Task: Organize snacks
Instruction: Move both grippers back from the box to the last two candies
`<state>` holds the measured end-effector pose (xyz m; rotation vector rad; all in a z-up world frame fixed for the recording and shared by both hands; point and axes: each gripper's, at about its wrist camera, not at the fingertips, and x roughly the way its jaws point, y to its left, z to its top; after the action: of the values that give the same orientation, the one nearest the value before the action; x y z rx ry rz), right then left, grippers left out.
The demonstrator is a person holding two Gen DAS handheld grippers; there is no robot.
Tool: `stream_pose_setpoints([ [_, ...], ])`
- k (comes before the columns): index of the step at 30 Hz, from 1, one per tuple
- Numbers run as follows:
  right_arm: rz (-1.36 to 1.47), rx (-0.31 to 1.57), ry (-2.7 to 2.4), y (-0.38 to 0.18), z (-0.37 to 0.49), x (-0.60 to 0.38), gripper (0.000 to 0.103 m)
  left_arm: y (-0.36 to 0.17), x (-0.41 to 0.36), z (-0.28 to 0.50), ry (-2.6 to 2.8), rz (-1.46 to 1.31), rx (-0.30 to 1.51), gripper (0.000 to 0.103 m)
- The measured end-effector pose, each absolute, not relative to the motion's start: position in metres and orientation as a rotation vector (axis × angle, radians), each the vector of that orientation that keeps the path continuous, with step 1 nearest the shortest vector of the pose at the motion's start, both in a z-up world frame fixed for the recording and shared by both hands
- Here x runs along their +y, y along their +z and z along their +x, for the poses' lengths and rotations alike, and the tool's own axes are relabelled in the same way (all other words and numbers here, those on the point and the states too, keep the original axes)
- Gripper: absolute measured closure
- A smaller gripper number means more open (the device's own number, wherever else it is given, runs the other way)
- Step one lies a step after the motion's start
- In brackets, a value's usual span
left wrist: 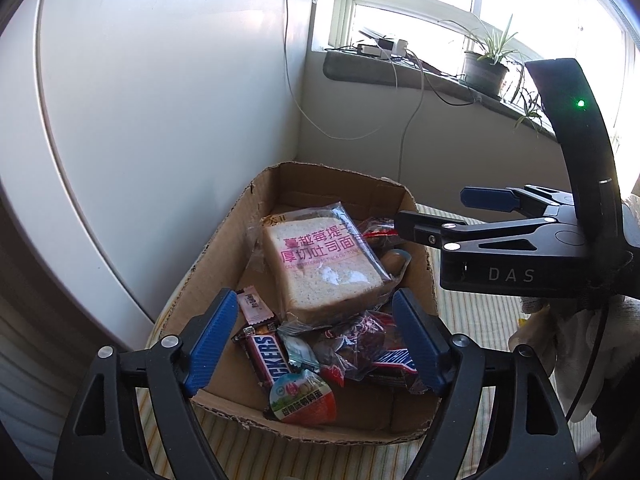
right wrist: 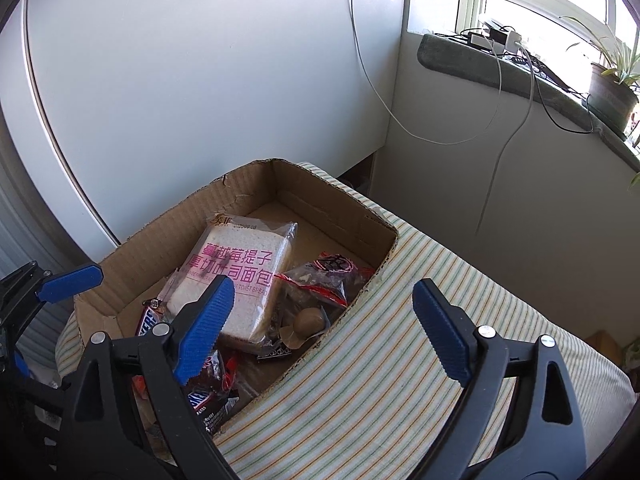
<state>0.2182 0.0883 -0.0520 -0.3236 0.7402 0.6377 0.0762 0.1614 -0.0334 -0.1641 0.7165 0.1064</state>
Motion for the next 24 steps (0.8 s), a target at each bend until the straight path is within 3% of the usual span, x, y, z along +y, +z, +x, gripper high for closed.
stream_pose_setpoints([
  [20, -0.212, 0.711, 0.527, -0.031, 0.195, -0.033, 0.01, -0.017, 0.106, 0.074, 0.006, -0.13, 0.665, 0.024],
  [24, -0.196, 0.723, 0.479, -0.035, 0.19, -0.068, 0.01, -0.016, 0.088, 0.077, -0.041, -0.125, 0.663, 0.03],
])
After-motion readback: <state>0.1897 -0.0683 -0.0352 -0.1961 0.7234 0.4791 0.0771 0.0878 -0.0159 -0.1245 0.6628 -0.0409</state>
